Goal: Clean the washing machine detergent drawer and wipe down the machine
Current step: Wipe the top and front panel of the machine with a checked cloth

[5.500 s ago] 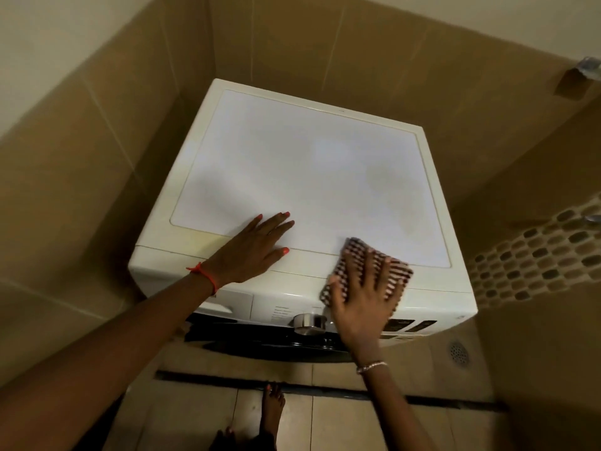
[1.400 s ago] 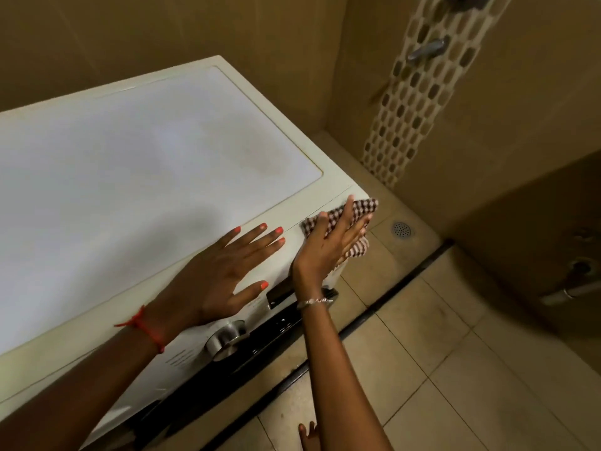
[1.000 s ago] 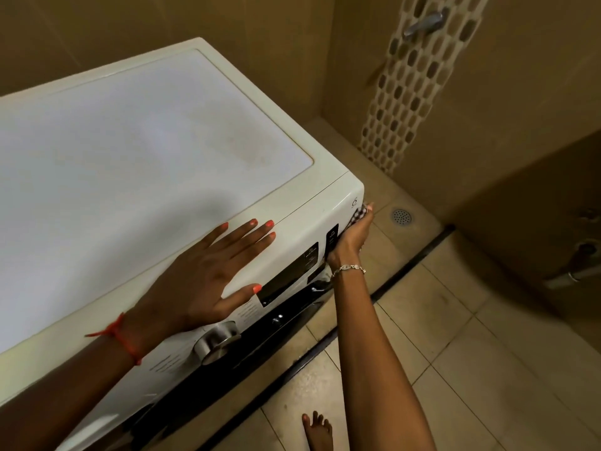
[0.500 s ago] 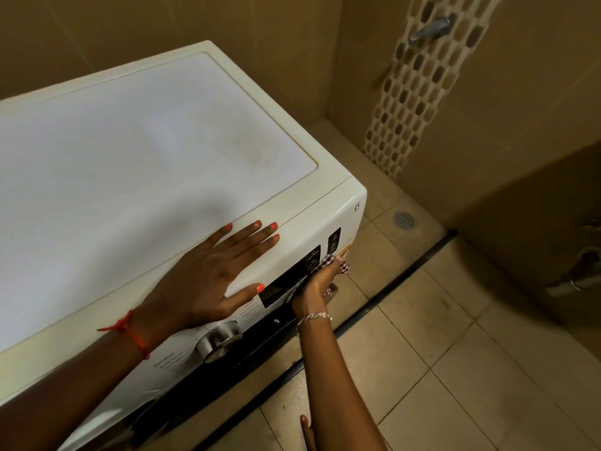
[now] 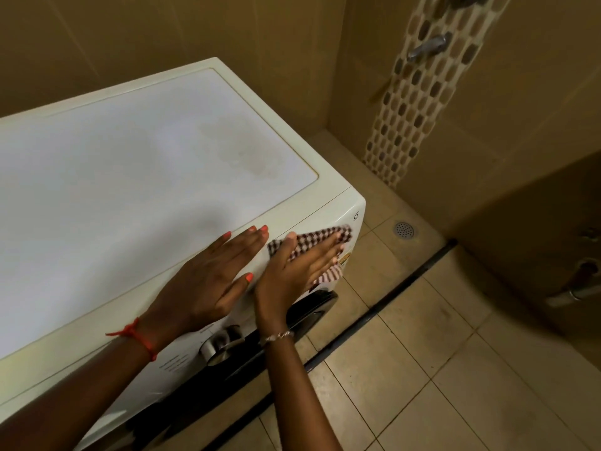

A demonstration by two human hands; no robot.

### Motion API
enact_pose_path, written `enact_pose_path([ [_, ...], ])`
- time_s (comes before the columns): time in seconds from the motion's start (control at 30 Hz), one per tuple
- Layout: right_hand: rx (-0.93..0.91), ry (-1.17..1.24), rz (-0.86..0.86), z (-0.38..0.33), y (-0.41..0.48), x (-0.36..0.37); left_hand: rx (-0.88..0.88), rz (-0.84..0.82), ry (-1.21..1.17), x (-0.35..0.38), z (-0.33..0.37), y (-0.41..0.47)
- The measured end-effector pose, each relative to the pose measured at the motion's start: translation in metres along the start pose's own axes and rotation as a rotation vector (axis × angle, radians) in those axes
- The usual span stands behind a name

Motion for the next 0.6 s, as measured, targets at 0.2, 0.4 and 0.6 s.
enact_pose_path([
  [0.2,0.057,-0.149,0.109,-0.040,0.089,-0.004,0.023,-0.037,0.101,0.004,-0.001,-0.001],
  [0.4,0.159,0.004,0.191,-0.048,0.138,-0.014,0.009,-0.029,0.077,0.004,-0.002,0.000],
  [0.6,0.619,0.457,0.141,-0.005,0.149,-0.035,0.007,-0.032,0.032,0.002,-0.003,0.001],
])
Point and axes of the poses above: each hand's wrist, its own y-axis towards the middle knuckle, its own x-axis out of the palm, z = x × y, the point moved 1 cm from there along y, towards the middle knuckle, and after that the axes turned 10 degrees about y, right-handed, at the moved point
